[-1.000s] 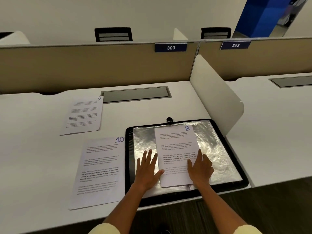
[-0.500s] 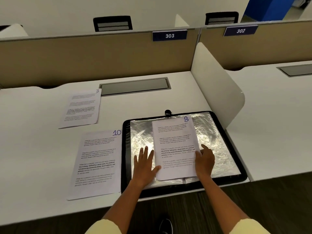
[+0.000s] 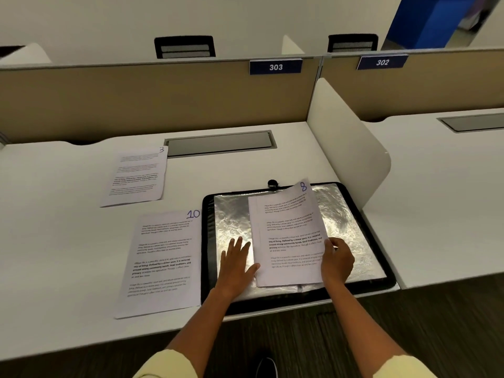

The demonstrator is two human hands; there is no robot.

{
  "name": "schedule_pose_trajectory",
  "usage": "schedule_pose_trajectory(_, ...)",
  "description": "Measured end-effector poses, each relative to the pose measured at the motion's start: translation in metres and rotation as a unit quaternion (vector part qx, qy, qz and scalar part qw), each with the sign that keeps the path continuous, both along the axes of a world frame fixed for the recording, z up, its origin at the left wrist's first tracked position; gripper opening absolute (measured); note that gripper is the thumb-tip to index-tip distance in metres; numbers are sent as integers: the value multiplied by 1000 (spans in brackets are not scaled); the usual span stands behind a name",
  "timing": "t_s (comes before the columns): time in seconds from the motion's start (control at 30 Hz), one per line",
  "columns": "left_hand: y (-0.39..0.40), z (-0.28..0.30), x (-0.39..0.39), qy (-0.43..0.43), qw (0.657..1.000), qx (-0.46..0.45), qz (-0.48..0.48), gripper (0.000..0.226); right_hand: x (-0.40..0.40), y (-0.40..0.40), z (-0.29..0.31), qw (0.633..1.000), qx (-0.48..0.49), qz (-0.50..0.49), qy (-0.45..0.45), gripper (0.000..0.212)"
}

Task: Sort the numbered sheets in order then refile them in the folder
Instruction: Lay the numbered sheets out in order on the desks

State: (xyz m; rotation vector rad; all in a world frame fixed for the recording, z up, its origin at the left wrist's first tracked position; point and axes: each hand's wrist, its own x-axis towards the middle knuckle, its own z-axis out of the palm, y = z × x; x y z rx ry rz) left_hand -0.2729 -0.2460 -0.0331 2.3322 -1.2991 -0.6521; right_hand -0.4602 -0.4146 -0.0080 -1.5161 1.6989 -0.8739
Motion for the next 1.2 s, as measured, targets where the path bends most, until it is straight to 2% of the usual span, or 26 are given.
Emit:
schedule_pose_trajectory(0.2,10,12,12,85,993,-80,30,63,15,29,28,995,-21,-41,-93,14)
schedule_pose_trajectory(0.4,28,31,30,198,960,-150,127,62,32,61,45,987,-19,-65,-146,13)
schedule_pose_trajectory(0.6,63,34,60,291,927,-151,183,74,63,105,48,979,13,-74,-192,6)
schedule_pose_trajectory(0.7,88,34,79,323,910,-150,211,73,84,127,46,977,36,-66,-199,10)
schedule_pose_trajectory(0.77,108,35,93,350,895,-160,226,64,100,144,44,975,51,-57,-207,11)
schedule_pose_trajectory(0.9,150,36,121,387,864,-207,246,29,131,178,41,973,70,-32,-219,9)
schedule_pose_trajectory(1.1,215,32,158,349,860,-219,300,9,177,227,28,976,94,39,-193,12)
schedule_pose_trajectory(1.2,245,27,174,326,858,-215,334,7,197,246,21,976,119,81,-165,18)
